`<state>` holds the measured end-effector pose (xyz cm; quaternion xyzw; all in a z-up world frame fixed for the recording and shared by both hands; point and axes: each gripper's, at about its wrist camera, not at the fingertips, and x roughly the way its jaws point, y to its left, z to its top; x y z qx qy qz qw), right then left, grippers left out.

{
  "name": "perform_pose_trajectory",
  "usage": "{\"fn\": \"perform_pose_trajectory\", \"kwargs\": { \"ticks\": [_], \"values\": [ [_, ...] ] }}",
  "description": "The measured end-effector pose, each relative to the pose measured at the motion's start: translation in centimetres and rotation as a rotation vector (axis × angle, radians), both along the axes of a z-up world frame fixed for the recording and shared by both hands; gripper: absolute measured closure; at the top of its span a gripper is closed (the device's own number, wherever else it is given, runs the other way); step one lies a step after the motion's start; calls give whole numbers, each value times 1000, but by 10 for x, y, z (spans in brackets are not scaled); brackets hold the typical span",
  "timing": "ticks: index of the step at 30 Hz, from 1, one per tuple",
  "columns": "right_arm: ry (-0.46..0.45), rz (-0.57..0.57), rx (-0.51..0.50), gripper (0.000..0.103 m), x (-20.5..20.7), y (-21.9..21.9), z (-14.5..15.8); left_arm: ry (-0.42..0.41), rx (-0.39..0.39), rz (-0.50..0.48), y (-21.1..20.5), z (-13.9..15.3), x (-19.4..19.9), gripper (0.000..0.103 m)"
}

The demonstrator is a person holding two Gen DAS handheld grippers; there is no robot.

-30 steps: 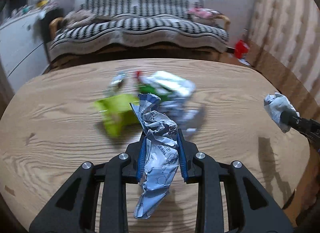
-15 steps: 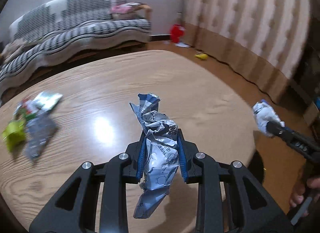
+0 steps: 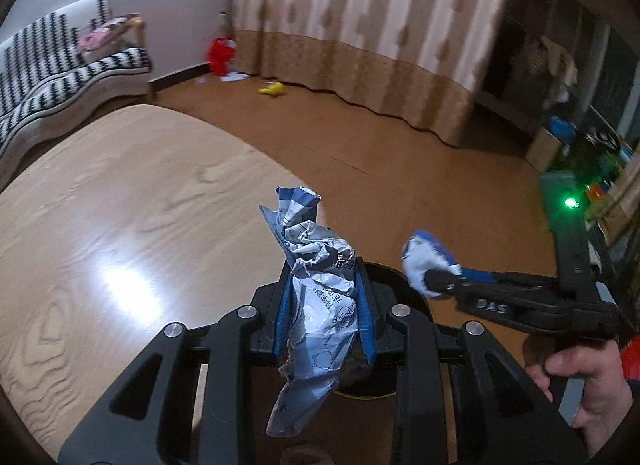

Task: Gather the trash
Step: 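Carry both items over the black bin and open the right tool to drop the wipes, then open the left tool over the bin to drop the foil wrapper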

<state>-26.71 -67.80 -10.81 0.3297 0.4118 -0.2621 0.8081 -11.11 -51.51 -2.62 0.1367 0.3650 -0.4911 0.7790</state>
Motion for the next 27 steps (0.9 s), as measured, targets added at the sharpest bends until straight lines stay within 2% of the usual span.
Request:
{"fn": "perform_pose_trajectory", "kwargs": {
  "ticks": [10, 21, 25, 27],
  "values": [
    [26, -2, 36, 69, -2, 0, -5, 29, 10, -38, -28, -5, 3, 76],
    [4, -6, 48, 66, 3, -4, -3, 38, 28, -39, -30, -12, 2, 76],
    [-15, -21, 39, 45, -2, -6, 1, 41, 29, -40, -30, -13, 2, 76],
    [-27, -26, 28, 42, -3, -5, 5, 40, 29, -42, -31, -13, 2, 76]
  ]
}}
